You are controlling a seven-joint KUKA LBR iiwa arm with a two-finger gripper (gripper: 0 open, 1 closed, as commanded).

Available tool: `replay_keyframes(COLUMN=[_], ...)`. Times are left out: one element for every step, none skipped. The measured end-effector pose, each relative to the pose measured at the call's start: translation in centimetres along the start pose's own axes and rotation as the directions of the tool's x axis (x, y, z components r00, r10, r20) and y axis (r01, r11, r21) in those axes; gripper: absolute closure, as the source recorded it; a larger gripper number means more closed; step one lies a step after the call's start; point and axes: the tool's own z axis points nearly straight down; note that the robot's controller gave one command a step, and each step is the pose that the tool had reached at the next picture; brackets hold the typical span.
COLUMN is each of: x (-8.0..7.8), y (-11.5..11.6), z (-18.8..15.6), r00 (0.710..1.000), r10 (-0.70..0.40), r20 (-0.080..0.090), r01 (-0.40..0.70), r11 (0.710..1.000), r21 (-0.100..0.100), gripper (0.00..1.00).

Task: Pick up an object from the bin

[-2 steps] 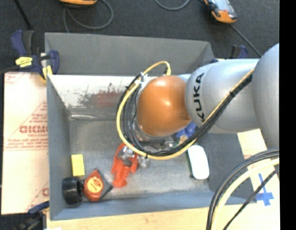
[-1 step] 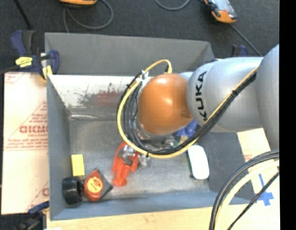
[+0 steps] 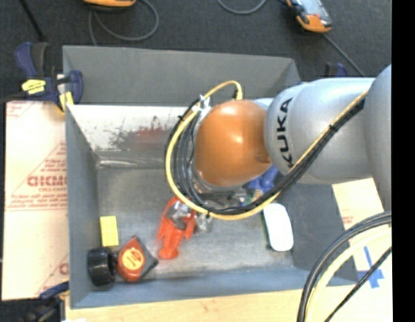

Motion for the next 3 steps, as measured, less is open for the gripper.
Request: replay_keyframes(x=[0.0,0.0,0.0], y=[-0.1,0.0,0.0], z=[-0.5,-1.1,-2.2], r00=[1.0,1.0,1.0], r10=[0.002,0.004,0.005], r20=[0.001,-0.001,-0.002], r01=[-0.002,-0.004,-0.005], r11=[1.0,1.0,1.0], r21=[0.001,-0.001,-0.002], gripper=[1.0,1.0,1.0])
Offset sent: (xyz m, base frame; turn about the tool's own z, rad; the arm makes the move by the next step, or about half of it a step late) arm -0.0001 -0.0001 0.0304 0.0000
